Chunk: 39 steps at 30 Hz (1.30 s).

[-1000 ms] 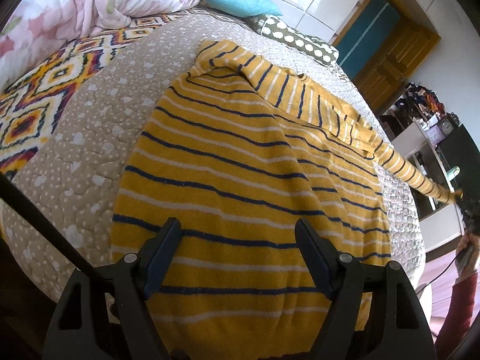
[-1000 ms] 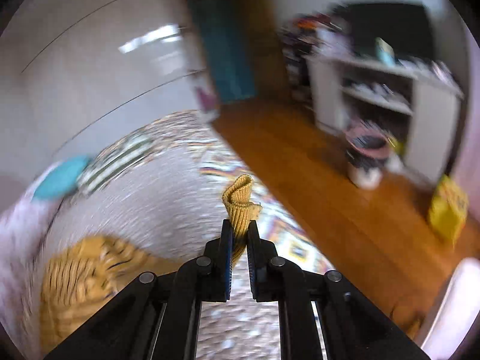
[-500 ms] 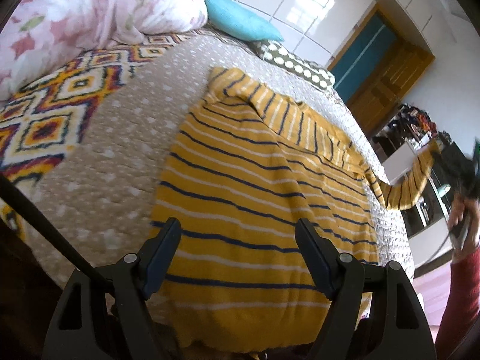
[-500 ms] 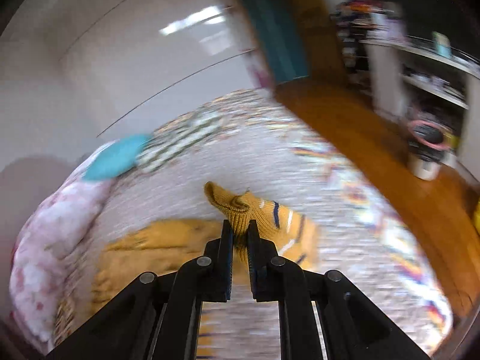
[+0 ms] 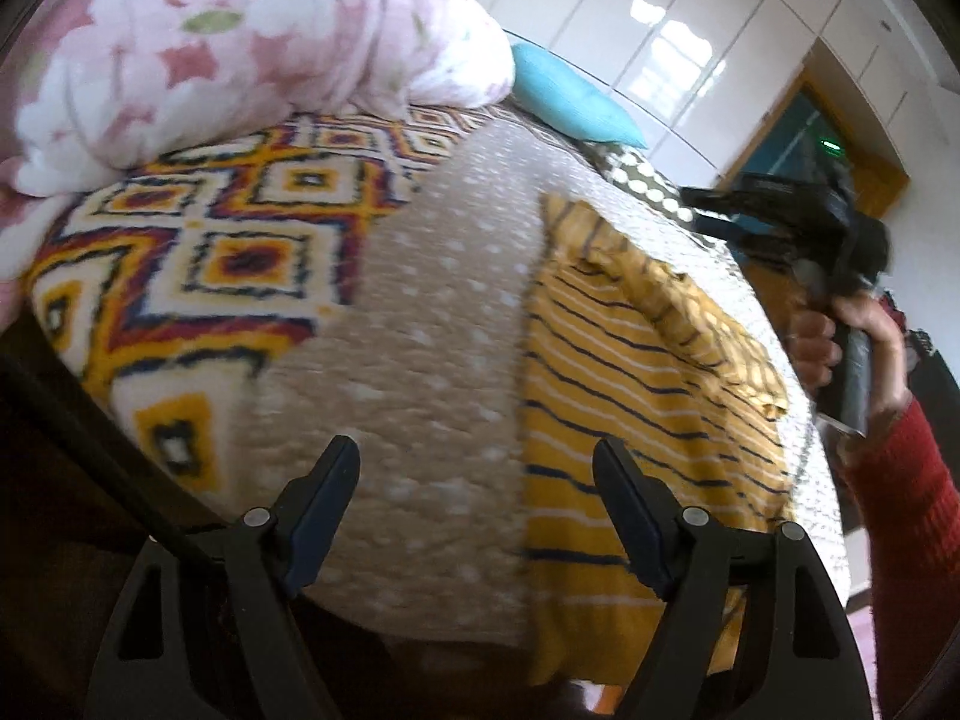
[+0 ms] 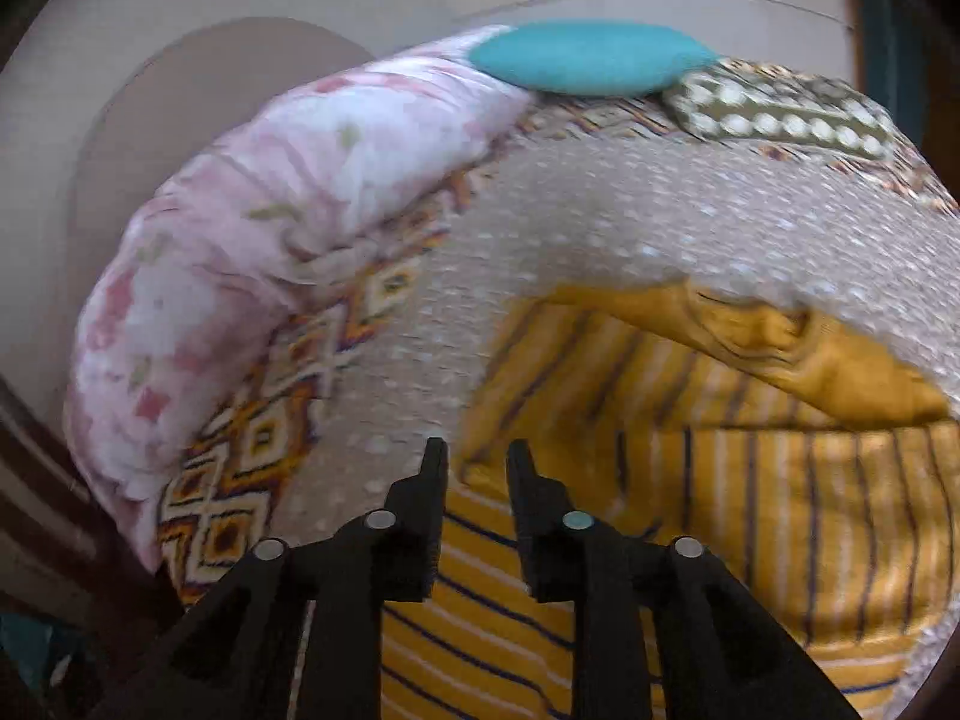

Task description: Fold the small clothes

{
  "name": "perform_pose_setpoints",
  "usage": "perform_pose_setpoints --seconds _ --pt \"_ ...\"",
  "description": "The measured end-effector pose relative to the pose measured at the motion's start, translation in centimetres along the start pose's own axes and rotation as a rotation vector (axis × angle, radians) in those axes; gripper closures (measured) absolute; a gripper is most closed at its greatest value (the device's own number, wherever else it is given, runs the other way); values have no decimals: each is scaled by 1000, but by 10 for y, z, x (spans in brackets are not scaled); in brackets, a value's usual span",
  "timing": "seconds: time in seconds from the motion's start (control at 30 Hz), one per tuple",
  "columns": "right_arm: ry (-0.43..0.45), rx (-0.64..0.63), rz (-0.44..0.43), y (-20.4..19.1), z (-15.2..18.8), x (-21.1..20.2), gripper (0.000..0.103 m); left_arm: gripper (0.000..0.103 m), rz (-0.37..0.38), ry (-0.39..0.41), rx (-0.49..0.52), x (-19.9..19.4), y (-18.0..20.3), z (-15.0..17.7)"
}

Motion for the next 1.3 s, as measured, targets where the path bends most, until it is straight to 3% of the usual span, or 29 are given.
perform_pose_setpoints --seconds 0.03,0.17,0.33,0.4,0.5,0.6,0.7,0.8,0.9,1.03,1.23,1.27,1.3 --pt "29 -17 36 4 4 -12 50 23 -11 3 -2 1 -6 -1" --pt "22 -49 229 36 23 -46 49 23 -28 -5 -8 9 -13 -2" --pt "-72 13 338 89 57 -48 54 23 27 -28 -21 19 3 -8" --pt "-102 46 345 108 69 -41 66 22 42 -30 -5 22 16 -11" --pt "-123 86 303 120 87 -24 72 22 75 -27 29 32 41 -19" --pt "-99 103 223 113 91 -7 72 22 109 -41 28 47 60 -30" --pt "-84 99 79 91 87 18 72 22 125 -37 21 63 78 -43" --pt "-133 38 -127 54 93 40 70 22 114 -14 22 73 89 -56" --pt "-162 -80 -191 27 111 32 69 21 82 -14 51 88 99 -64" --pt "-108 -81 -158 43 139 -9 69 21 50 -37 126 121 115 -72" --pt "-40 47 -91 93 176 -57 66 22 45 -110 187 185 147 -81" --pt "-34 59 -84 97 180 -61 66 23 39 -122 183 196 151 -83" --pt "-27 73 -73 103 184 -65 66 34 39 -132 181 204 154 -84"
Point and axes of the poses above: each gripper's, at about its wrist camera, not at the fingertips, and x roughly the way its jaws point, y to its right, z to its underside, the point moved 1 cm from there along x, roughly the way its jaws point, and after that the axes turned 10 degrees about -x, right-handed, at the moved point
